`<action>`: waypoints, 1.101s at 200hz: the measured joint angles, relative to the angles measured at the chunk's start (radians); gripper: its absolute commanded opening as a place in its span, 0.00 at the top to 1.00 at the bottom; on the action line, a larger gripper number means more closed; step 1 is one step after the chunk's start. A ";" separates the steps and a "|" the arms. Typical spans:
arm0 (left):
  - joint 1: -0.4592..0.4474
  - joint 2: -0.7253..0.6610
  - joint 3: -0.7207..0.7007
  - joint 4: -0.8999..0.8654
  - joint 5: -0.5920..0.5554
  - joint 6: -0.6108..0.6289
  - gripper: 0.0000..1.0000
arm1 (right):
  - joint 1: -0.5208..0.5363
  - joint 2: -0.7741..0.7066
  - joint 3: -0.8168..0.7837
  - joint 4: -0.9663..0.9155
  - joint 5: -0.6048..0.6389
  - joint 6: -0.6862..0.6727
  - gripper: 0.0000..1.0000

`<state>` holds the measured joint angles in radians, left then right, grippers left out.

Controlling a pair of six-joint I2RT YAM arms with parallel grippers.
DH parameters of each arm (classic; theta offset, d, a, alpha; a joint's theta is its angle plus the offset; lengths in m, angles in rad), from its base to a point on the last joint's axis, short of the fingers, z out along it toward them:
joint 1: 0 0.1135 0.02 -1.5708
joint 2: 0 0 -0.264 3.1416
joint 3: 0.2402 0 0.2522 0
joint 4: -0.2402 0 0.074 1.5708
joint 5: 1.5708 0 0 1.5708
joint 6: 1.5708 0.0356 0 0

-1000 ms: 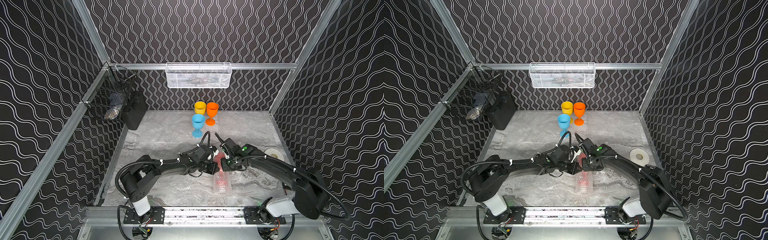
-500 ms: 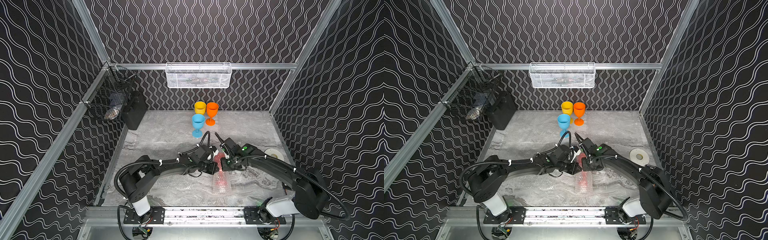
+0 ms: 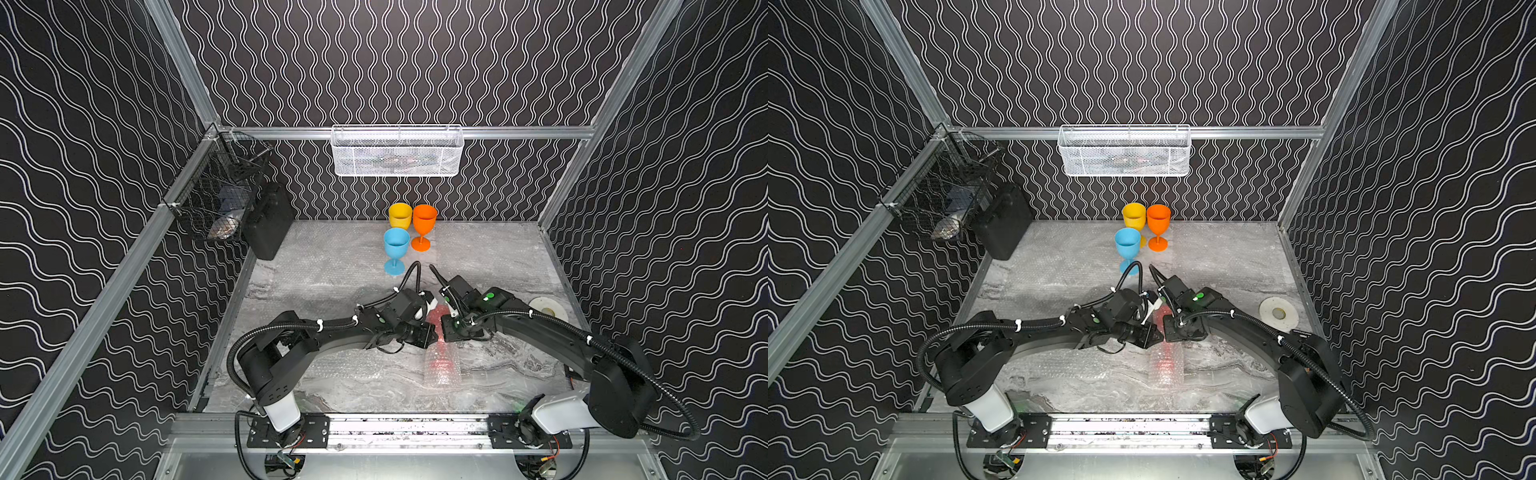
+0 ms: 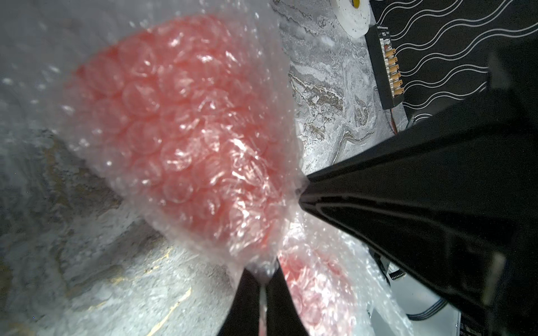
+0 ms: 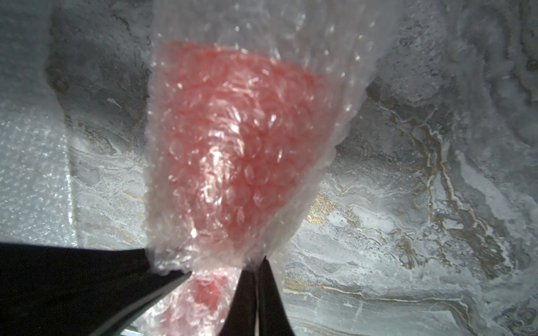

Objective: Unpack wine glasses from bubble wrap
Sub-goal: Unwrap the bubble wrap at the center of the board.

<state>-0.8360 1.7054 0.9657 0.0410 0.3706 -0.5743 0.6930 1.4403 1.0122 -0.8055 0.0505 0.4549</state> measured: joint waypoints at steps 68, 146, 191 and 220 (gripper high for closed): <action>0.004 0.000 0.005 -0.019 -0.006 0.004 0.92 | 0.000 0.000 -0.001 0.000 0.001 0.000 0.98; 0.019 -0.006 -0.005 -0.026 -0.008 0.024 0.92 | 0.000 0.003 -0.016 0.011 0.000 0.000 0.98; 0.029 -0.018 -0.011 -0.034 -0.011 0.026 0.92 | 0.000 -0.005 -0.018 0.010 0.016 0.001 0.98; 0.034 -0.021 -0.018 -0.039 -0.030 0.026 0.92 | 0.000 -0.008 -0.024 -0.001 0.037 0.002 0.98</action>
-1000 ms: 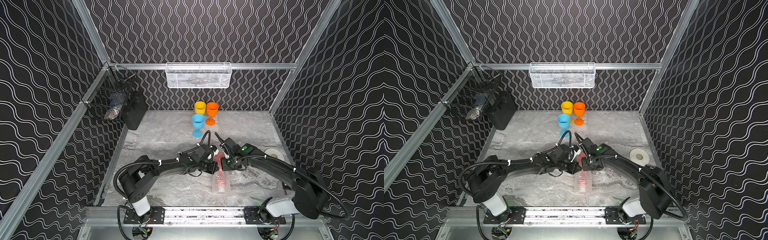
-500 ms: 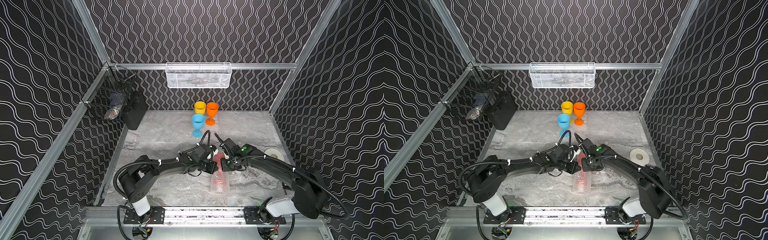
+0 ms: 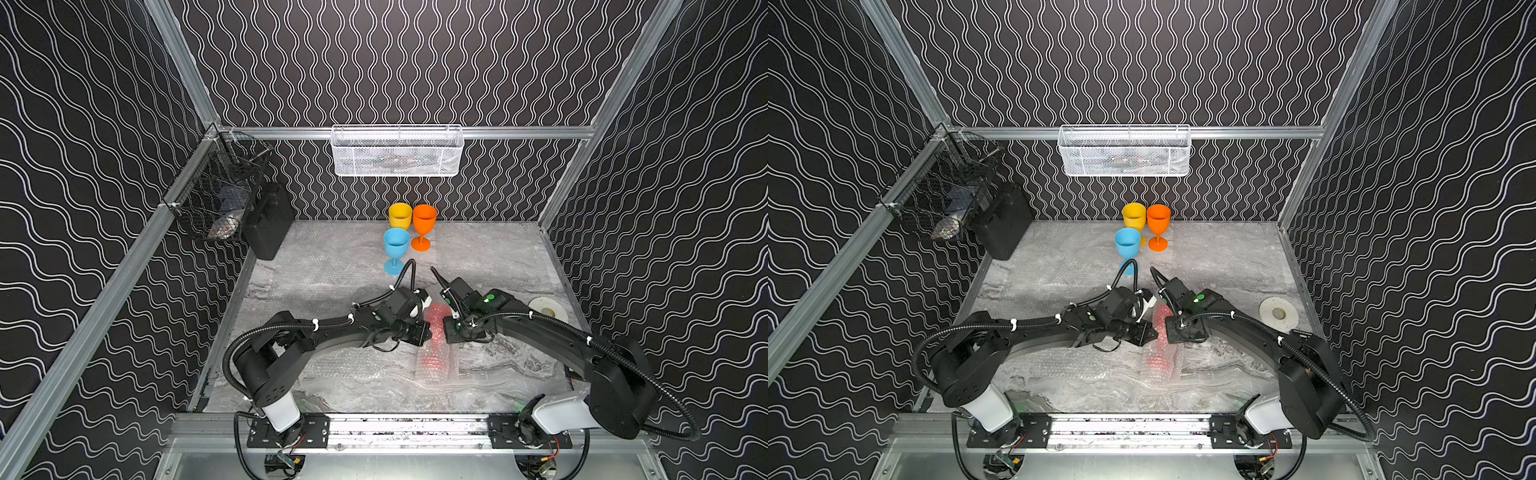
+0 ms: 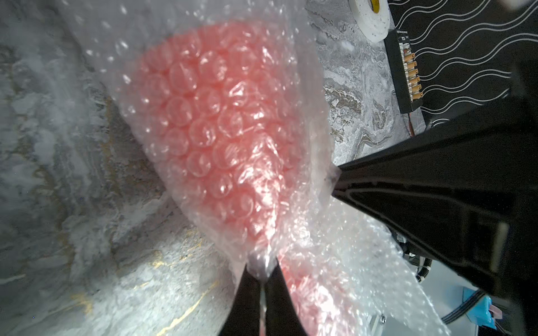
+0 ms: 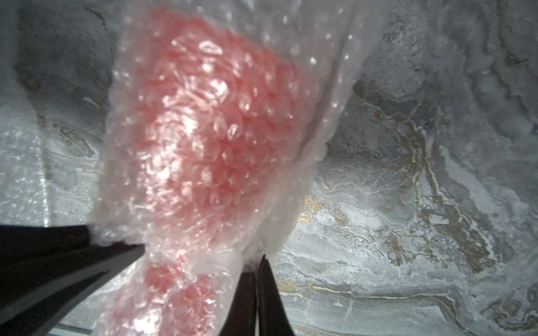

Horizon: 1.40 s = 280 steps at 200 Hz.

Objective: Unpack wine glasses from bubble wrap
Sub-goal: Unwrap the bubble wrap at the center of the board.

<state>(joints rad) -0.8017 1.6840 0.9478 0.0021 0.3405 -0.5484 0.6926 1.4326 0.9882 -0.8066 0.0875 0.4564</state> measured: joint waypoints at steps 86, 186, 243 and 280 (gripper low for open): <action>0.005 0.026 0.025 -0.002 0.000 0.002 0.92 | -0.154 -0.143 -0.060 -0.003 0.004 0.026 0.99; -0.075 0.228 0.277 0.022 0.002 0.016 0.92 | -0.418 -0.269 -0.063 -0.021 -0.017 0.036 0.99; -0.107 0.368 0.439 0.051 0.023 -0.003 0.92 | -0.548 -0.283 -0.057 -0.017 -0.020 0.027 0.99; -0.116 0.416 0.477 0.051 0.031 -0.006 0.92 | -0.611 -0.277 -0.077 -0.006 -0.053 0.013 0.99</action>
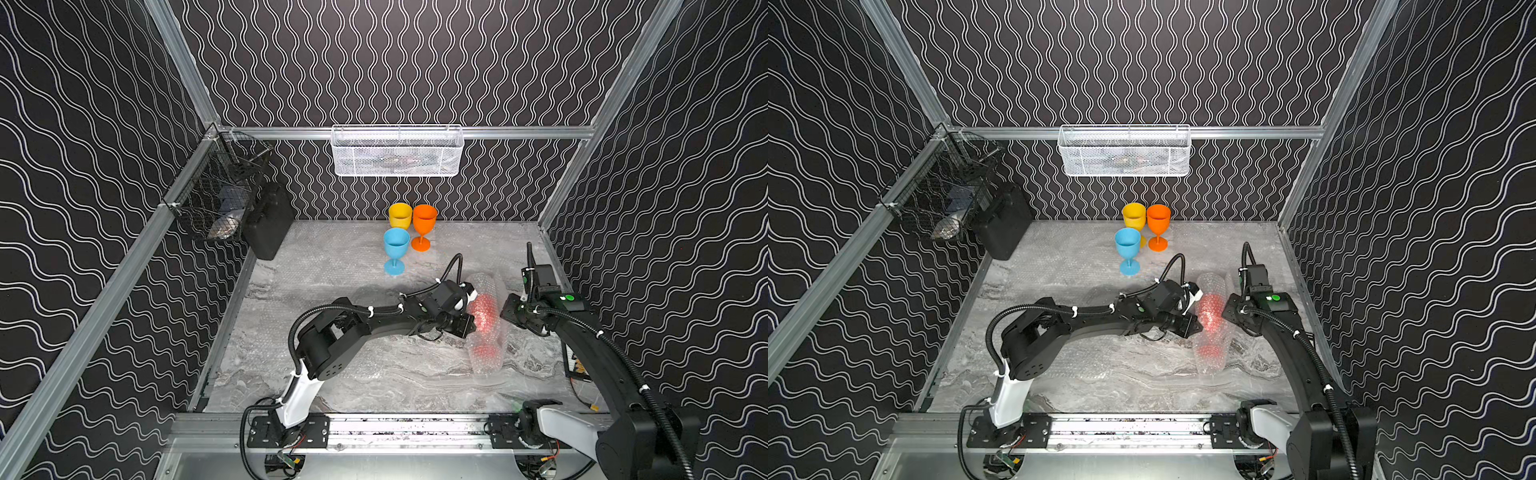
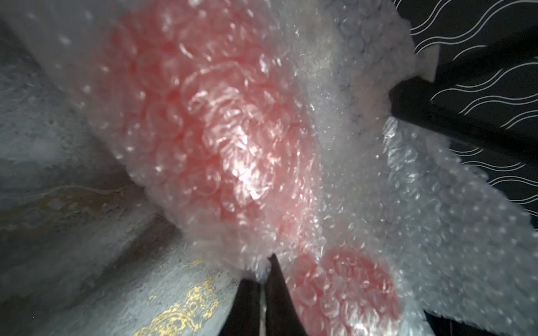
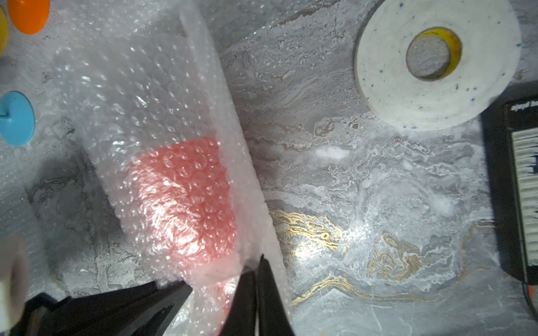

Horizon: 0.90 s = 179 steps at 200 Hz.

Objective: Unpack wine glasses from bubble wrap
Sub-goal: Unwrap the bubble wrap at the center of the board.

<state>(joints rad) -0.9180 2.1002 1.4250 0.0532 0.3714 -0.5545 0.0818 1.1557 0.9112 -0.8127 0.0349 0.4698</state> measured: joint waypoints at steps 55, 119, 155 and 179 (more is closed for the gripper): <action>-0.007 0.048 0.020 0.000 0.003 -0.022 0.89 | -0.075 0.048 -0.002 0.012 -0.048 -0.026 0.99; -0.008 0.073 0.048 -0.011 0.002 -0.018 0.70 | -0.117 0.065 -0.002 0.037 -0.097 -0.043 0.98; -0.004 0.040 0.030 -0.051 -0.020 0.005 0.62 | -0.123 0.058 -0.002 0.037 -0.100 -0.043 0.98; 0.001 -0.011 0.000 -0.057 -0.035 0.011 0.59 | -0.124 0.058 0.002 0.033 -0.099 -0.043 0.97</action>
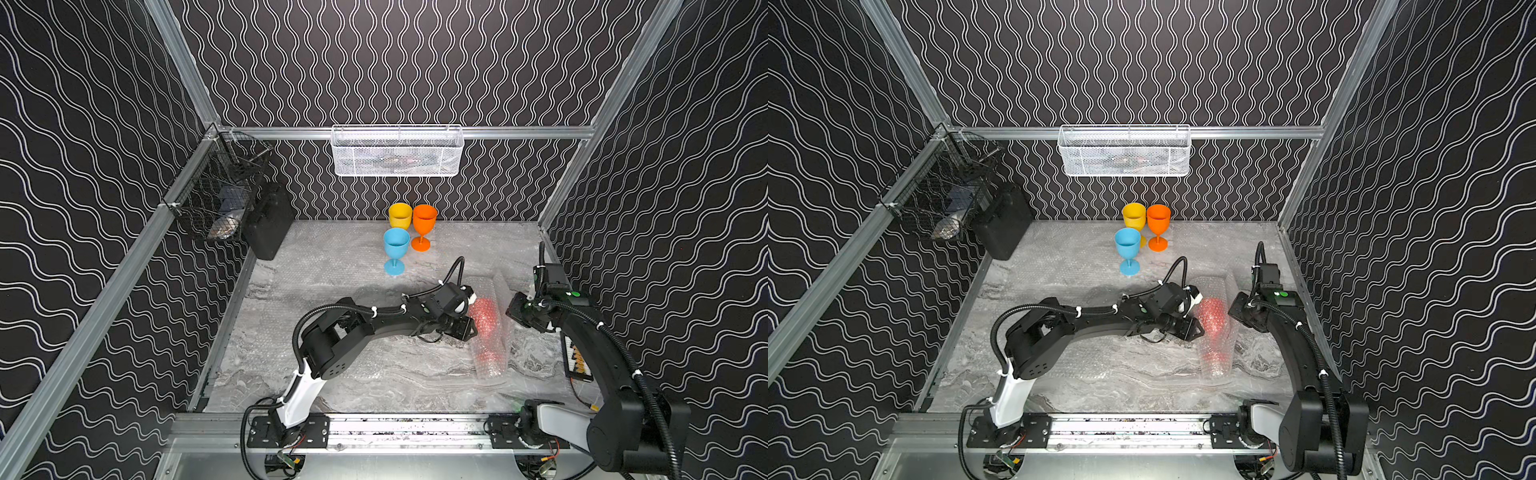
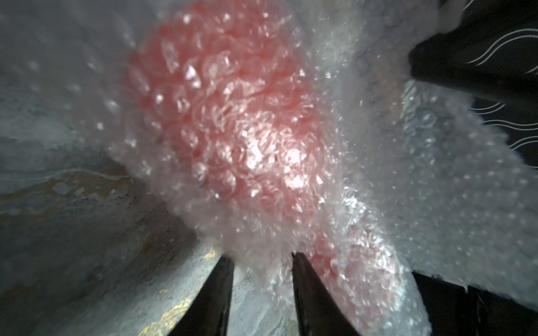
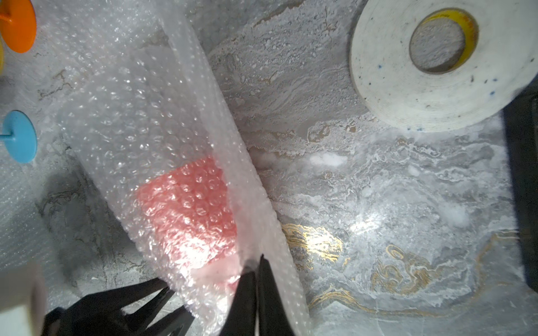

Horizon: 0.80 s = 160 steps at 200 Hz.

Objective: Unpack wine glasses from bubble wrap
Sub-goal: Unwrap the bubble wrap at the center of the board.

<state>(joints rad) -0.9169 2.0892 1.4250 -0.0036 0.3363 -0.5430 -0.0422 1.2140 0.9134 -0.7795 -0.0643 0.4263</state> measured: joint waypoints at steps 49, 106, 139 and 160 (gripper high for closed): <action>0.006 -0.089 -0.034 -0.012 -0.026 0.019 0.57 | -0.013 0.018 0.024 -0.016 0.025 -0.004 0.66; 0.006 -0.107 -0.057 -0.016 -0.026 0.022 0.56 | -0.020 -0.017 0.052 -0.053 0.034 -0.007 0.53; 0.013 -0.125 -0.082 -0.016 -0.026 0.022 0.56 | -0.021 -0.049 0.092 -0.085 0.040 -0.007 0.50; 0.019 -0.126 -0.092 -0.014 -0.026 0.022 0.56 | -0.021 -0.051 0.090 -0.071 -0.016 -0.006 0.48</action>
<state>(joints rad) -0.8978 1.9629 1.3331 -0.0174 0.3099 -0.5213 -0.0628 1.1629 1.0031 -0.8501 -0.0799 0.4206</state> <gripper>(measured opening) 0.441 0.511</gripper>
